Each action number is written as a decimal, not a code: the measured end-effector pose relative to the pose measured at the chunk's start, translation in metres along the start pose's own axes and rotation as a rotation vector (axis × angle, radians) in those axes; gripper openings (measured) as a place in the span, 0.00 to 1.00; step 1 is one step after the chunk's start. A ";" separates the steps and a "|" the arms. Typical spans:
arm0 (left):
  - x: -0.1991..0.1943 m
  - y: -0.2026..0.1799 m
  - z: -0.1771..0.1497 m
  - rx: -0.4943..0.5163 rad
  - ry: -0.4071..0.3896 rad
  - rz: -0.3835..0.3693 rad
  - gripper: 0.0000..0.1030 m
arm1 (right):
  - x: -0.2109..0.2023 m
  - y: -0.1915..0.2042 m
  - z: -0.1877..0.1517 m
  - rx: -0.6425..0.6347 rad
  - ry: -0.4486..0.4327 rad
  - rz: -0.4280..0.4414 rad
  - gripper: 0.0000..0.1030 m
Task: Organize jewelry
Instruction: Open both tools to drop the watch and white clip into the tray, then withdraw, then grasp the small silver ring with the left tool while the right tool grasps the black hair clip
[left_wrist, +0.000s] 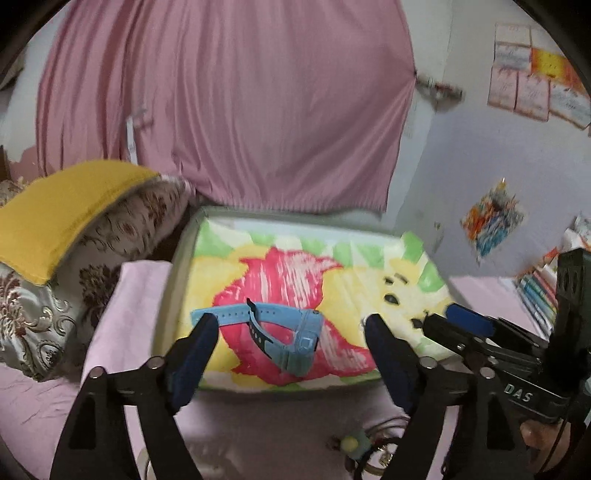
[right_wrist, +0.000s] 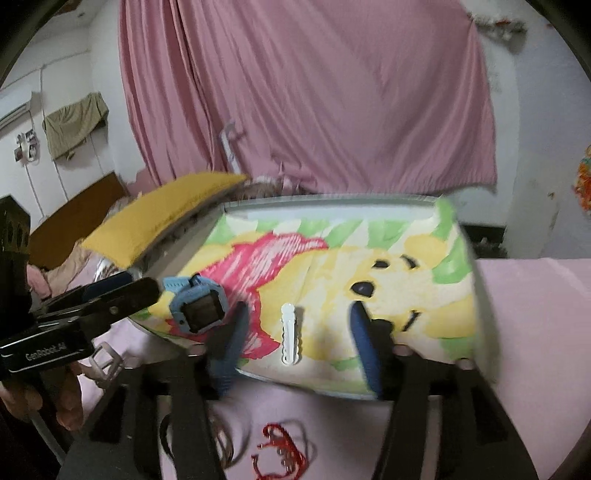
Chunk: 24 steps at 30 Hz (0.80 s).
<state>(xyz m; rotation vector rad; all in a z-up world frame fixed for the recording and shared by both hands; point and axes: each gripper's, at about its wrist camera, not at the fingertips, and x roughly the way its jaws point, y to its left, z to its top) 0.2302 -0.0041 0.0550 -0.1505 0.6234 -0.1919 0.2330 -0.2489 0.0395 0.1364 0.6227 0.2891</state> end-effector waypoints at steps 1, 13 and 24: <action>-0.008 0.000 -0.003 0.000 -0.025 0.001 0.84 | -0.010 0.001 -0.002 -0.007 -0.028 -0.012 0.63; -0.078 -0.010 -0.052 0.009 -0.211 0.044 0.99 | -0.100 0.008 -0.044 -0.038 -0.215 -0.074 0.94; -0.100 -0.019 -0.105 0.023 -0.200 0.025 0.99 | -0.127 0.001 -0.082 -0.088 -0.203 -0.113 0.94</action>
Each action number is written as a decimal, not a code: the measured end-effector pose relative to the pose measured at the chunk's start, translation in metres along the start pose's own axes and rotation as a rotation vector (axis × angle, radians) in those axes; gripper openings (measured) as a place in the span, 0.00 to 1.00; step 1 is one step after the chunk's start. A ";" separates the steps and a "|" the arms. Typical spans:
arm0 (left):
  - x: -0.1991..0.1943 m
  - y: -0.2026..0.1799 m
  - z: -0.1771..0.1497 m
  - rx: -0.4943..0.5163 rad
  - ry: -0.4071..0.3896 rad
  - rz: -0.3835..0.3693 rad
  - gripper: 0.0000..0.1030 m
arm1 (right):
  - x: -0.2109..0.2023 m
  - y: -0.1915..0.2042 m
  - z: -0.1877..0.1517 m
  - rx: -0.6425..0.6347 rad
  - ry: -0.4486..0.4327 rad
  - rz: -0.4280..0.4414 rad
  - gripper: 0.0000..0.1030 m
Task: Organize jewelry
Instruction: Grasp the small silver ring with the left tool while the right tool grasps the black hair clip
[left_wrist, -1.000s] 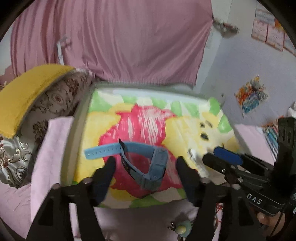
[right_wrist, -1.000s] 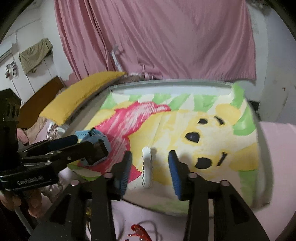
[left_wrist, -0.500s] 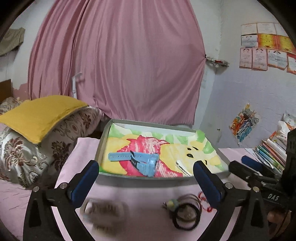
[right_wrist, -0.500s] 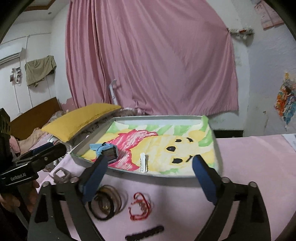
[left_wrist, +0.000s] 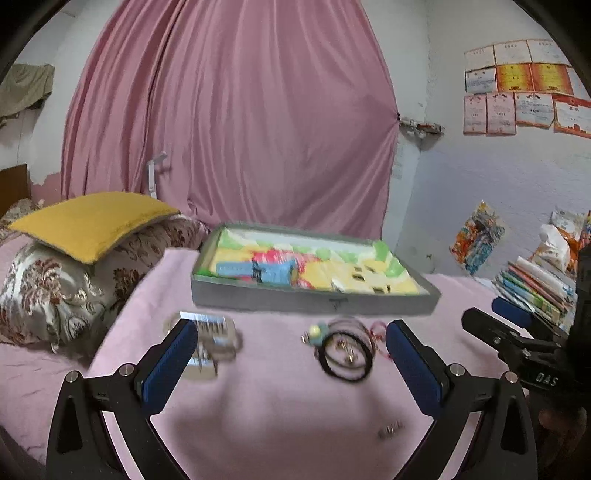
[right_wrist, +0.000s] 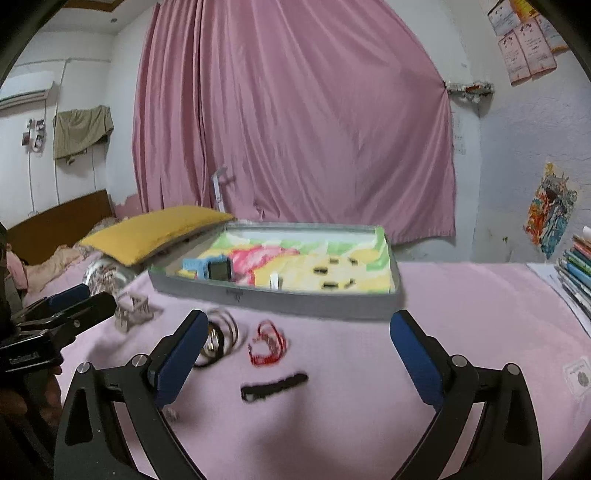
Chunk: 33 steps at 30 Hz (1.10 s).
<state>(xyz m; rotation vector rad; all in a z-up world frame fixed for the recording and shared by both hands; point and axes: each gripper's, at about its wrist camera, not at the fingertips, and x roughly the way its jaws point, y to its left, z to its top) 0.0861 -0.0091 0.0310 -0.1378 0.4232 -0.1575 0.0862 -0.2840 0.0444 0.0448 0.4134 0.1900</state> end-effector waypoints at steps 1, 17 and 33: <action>0.000 0.000 -0.005 -0.001 0.019 -0.009 0.99 | 0.001 -0.002 -0.003 0.000 0.021 0.006 0.94; 0.013 -0.017 -0.039 -0.001 0.212 -0.212 0.61 | 0.016 -0.003 -0.034 0.019 0.213 0.074 0.79; 0.028 -0.042 -0.047 0.096 0.325 -0.292 0.08 | 0.032 0.004 -0.041 0.049 0.285 0.110 0.64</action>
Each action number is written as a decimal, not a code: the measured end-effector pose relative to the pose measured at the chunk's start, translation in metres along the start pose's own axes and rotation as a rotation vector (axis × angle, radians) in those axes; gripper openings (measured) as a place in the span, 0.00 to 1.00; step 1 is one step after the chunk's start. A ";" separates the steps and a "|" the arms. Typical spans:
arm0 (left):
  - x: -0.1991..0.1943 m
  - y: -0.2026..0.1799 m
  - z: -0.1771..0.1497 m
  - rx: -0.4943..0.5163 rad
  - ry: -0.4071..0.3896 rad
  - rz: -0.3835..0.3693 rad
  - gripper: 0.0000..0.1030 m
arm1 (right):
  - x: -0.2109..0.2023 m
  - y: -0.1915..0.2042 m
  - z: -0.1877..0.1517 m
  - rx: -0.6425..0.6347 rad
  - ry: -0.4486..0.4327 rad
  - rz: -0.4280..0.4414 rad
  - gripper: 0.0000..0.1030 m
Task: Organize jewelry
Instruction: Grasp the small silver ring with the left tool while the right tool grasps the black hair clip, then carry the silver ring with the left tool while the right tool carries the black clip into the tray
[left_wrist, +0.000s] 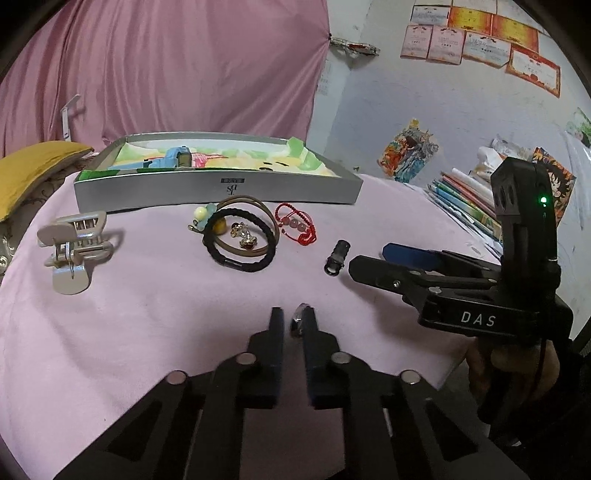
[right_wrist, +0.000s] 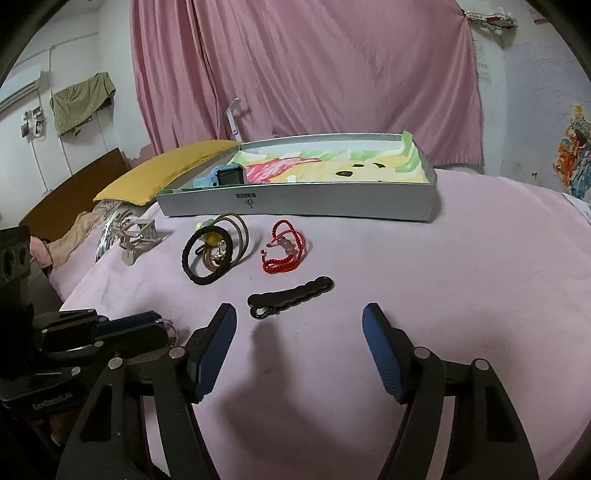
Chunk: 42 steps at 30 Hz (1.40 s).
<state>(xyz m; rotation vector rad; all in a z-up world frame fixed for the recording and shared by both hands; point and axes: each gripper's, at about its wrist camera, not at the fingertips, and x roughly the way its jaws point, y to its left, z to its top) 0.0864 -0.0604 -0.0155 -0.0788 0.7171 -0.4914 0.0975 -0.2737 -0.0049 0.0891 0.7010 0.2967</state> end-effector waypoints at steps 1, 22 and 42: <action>0.000 0.001 0.001 -0.005 0.000 -0.001 0.08 | 0.001 0.001 0.001 0.001 0.002 0.002 0.64; 0.007 0.020 0.013 -0.097 0.003 -0.023 0.06 | 0.027 0.026 0.018 -0.035 0.082 -0.093 0.46; -0.002 0.011 0.019 -0.085 -0.074 -0.009 0.06 | 0.009 0.009 0.008 0.005 0.004 -0.024 0.14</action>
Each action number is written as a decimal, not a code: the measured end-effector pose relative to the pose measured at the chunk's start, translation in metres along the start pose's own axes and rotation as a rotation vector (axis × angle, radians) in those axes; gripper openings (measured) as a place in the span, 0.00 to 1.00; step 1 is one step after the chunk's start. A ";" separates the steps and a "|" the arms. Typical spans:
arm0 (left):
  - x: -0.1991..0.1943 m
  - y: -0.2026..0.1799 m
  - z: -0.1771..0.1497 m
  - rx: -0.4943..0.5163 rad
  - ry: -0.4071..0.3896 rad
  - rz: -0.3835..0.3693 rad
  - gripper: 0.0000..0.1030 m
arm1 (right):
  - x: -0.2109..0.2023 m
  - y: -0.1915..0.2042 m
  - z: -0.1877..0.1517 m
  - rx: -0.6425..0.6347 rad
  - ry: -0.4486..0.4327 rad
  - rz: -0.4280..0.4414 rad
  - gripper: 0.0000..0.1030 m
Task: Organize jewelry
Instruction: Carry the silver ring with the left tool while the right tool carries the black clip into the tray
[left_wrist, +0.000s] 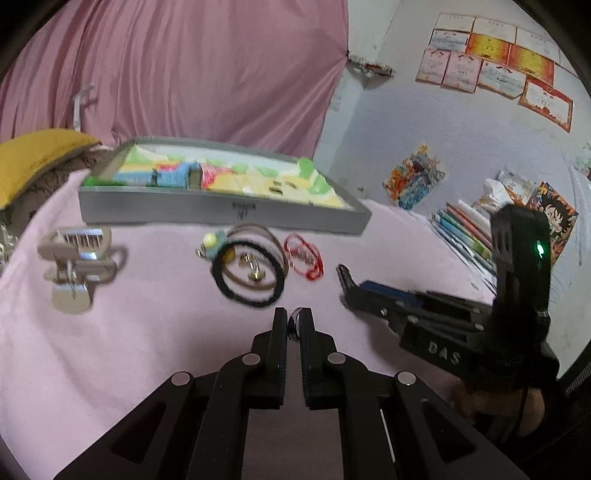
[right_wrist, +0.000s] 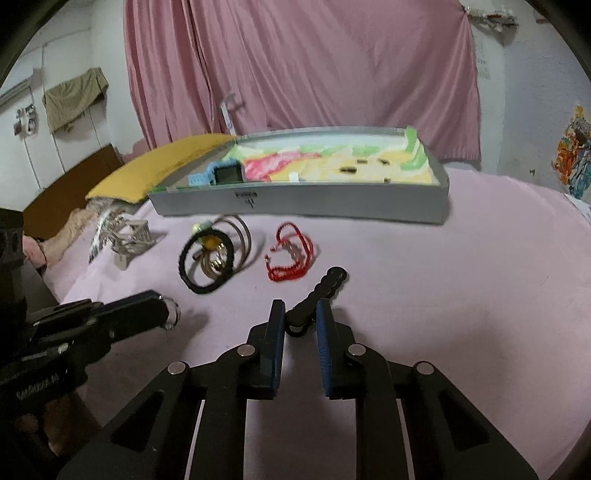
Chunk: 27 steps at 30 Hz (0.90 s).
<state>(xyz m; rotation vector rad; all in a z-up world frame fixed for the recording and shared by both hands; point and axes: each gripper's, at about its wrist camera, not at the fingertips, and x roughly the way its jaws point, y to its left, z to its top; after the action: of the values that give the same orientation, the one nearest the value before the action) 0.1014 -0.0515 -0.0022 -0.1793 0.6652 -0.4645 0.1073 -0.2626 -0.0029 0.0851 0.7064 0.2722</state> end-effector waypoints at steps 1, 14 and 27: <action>-0.002 -0.001 0.004 0.003 -0.020 0.009 0.06 | -0.004 0.002 0.001 -0.006 -0.026 0.000 0.14; -0.019 -0.012 0.075 0.072 -0.299 0.115 0.06 | -0.054 0.022 0.057 -0.157 -0.391 -0.077 0.14; 0.030 -0.010 0.134 0.149 -0.390 0.204 0.06 | -0.018 0.016 0.121 -0.259 -0.480 -0.139 0.14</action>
<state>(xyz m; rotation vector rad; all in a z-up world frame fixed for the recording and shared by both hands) 0.2031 -0.0727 0.0888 -0.0567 0.2615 -0.2697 0.1696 -0.2503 0.1030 -0.1423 0.1955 0.1973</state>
